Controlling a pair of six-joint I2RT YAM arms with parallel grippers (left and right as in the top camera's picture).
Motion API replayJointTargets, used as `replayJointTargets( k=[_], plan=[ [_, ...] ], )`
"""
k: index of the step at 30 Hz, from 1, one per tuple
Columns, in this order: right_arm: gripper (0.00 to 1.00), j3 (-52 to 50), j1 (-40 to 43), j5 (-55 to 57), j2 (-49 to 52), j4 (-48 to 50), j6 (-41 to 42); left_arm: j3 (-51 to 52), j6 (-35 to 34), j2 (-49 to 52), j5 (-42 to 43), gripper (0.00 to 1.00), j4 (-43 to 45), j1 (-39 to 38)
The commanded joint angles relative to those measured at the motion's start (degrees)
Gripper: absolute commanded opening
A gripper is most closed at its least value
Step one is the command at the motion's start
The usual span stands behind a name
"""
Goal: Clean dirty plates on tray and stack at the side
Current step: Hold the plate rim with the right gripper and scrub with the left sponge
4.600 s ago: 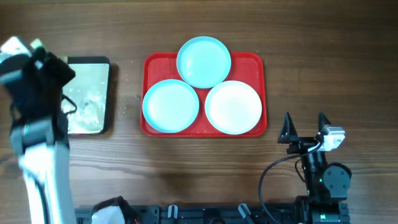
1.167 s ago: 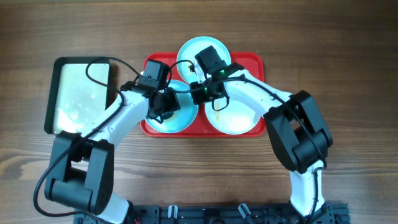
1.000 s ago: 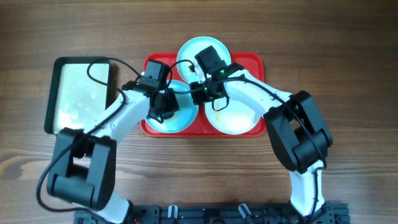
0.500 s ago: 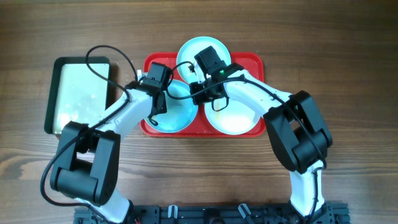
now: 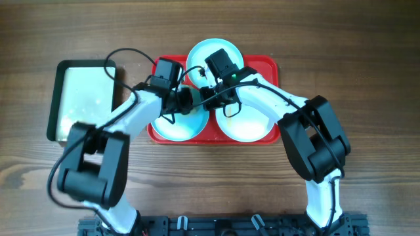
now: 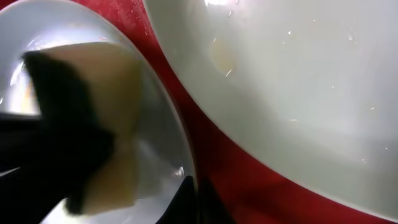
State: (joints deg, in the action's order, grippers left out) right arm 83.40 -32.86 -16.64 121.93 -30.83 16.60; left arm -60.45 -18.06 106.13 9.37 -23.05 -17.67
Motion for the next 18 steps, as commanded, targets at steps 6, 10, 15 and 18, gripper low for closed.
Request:
replayJointTargets(
  k=[6, 10, 15, 18],
  plan=[
    [0.04, -0.7, -0.4, 0.3, 1.6, -0.5, -0.1, -0.7, 1.3, 3.7, -37.0, 0.04, -8.0, 0.0],
    [0.04, -0.7, -0.4, 0.4, 1.6, -0.5, -0.1, -0.7, 1.2, 3.6, -45.1, 0.04, -11.6, -0.1],
    [0.04, -0.7, -0.3, 0.5, 1.6, -0.5, -0.1, -1.8, -0.5, -1.2, -44.1, 0.04, -14.2, -0.1],
    [0.04, -0.7, -0.3, 0.5, 1.6, -0.5, -0.1, -2.2, -0.5, -7.5, -29.5, 0.04, -14.5, -0.1]
  ],
)
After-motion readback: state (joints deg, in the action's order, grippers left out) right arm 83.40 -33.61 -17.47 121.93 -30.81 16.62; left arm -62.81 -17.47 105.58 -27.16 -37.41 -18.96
